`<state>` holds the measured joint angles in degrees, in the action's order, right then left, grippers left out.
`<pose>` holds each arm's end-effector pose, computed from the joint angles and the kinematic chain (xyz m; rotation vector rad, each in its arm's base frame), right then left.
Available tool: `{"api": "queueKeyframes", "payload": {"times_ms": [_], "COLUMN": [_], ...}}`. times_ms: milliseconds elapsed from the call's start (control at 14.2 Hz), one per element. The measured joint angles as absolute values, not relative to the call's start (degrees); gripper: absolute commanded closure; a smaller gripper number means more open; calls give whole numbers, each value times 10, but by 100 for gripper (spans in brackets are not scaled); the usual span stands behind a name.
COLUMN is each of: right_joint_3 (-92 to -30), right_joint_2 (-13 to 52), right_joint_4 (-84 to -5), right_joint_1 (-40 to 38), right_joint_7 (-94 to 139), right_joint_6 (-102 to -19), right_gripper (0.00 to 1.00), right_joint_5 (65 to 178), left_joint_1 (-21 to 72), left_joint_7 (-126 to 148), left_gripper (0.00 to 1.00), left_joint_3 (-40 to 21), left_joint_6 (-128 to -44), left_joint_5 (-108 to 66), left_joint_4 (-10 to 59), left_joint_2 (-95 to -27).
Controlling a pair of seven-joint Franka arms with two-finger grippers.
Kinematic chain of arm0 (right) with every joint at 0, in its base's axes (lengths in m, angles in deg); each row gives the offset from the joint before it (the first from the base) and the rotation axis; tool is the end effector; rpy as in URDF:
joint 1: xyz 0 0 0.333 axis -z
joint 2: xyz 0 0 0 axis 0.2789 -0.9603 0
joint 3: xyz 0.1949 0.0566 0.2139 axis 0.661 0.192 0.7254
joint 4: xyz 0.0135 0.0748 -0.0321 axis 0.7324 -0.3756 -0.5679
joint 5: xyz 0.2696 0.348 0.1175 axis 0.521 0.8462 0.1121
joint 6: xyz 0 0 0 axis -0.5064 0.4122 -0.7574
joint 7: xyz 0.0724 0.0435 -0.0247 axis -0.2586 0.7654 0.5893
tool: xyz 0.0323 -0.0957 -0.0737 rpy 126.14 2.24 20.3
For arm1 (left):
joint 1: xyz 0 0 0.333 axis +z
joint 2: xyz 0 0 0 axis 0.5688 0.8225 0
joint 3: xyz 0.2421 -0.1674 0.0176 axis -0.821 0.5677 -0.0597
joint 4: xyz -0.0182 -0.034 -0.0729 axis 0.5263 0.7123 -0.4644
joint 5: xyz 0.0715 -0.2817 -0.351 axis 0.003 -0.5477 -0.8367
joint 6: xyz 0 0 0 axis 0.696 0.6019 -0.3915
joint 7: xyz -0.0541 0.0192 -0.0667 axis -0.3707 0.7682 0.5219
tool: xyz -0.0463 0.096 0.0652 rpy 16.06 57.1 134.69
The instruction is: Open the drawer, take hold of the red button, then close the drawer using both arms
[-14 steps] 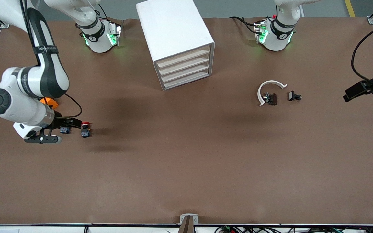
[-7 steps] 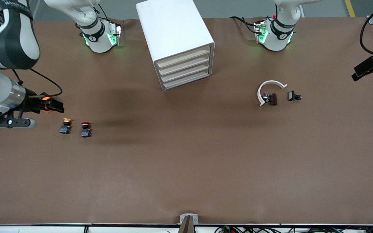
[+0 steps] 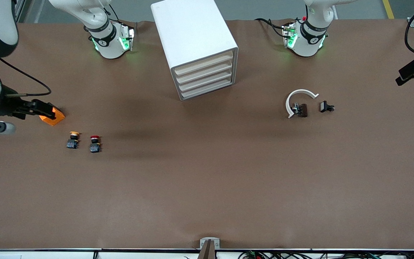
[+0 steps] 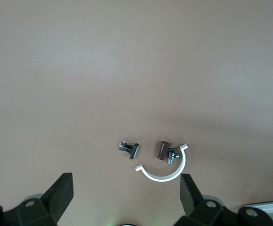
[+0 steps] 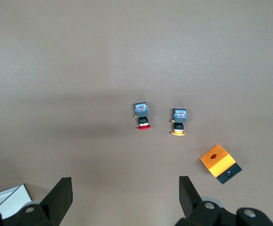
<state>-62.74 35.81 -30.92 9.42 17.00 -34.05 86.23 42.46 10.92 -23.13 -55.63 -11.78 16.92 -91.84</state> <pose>0.6516 0.0038 0.5463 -3.1268 0.0257 0.1053 0.5846 0.0322 0.6199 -3.1137 -0.2590 -0.0028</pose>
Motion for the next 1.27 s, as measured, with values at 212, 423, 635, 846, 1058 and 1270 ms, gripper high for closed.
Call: {"api": "queueKeyframes", "payload": {"times_ms": [212, 423, 635, 846, 1058, 1270], "right_joint_3": [-630, -630, -629, -629, -629, -629], "right_joint_2": [358, 358, 357, 357, 357, 357], "right_joint_4": [-256, -238, -238, -238, -238, -238], "right_joint_1": [106, 117, 118, 120, 120, 120], "right_joint_7": [170, 171, 171, 171, 170, 170], "right_joint_6": [-306, -292, -282, -271, -269, -269], "right_gripper": [0, 0, 0, 0, 0, 0], "right_joint_5": [861, 861, 861, 861, 861, 861], "left_joint_1": [420, 419, 418, 431, 440, 439], "left_joint_7": [109, 109, 104, 107, 109, 107], "left_gripper": [0, 0, 0, 0, 0, 0], "left_joint_3": [-215, -195, -167, -171, -172, -172], "left_joint_6": [-556, -556, -556, -556, -556, -556], "left_joint_5": [-121, -122, -122, -122, -122, -122], "left_joint_4": [172, 175, 177, 177, 177, 176], "left_joint_2": [-918, -918, -918, -918, -918, -918]}}
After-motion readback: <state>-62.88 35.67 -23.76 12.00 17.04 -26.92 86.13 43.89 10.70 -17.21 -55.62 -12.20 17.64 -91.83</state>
